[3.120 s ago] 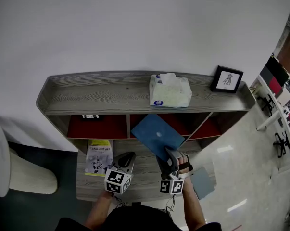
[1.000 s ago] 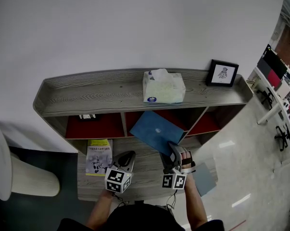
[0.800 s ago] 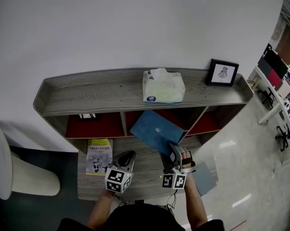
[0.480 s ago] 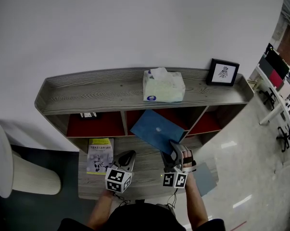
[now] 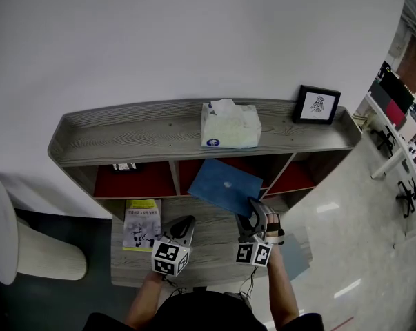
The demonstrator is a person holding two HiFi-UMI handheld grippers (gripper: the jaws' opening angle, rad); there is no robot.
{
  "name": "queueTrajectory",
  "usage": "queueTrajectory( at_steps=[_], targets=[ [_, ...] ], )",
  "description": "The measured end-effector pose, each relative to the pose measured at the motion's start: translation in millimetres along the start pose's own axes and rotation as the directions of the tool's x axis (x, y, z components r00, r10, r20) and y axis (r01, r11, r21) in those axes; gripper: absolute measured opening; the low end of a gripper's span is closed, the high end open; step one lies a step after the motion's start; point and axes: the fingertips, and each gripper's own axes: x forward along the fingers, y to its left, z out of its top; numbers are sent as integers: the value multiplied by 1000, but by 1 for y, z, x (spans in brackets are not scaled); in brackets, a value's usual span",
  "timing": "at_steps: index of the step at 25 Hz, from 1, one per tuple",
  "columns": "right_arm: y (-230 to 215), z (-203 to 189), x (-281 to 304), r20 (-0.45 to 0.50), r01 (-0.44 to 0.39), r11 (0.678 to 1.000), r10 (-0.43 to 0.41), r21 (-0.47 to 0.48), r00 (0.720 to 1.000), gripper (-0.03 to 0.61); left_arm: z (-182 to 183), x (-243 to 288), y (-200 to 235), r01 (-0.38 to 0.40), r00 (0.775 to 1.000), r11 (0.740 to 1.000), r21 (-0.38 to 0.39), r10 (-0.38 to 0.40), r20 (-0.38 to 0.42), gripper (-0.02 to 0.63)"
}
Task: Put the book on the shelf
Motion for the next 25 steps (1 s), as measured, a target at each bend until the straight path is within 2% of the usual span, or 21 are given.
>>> queueTrajectory(
  at_steps=[19, 25],
  targets=[
    [12, -6, -7, -3, -18, 999, 18, 35, 1000, 249, -6, -1, -5, 4, 1000, 1000, 4, -4, -15, 6],
    [9, -2, -32, 13, -4, 995, 3, 103, 1000, 249, -7, 2, -18, 23, 1000, 1000, 15, -23, -17, 6]
  ],
)
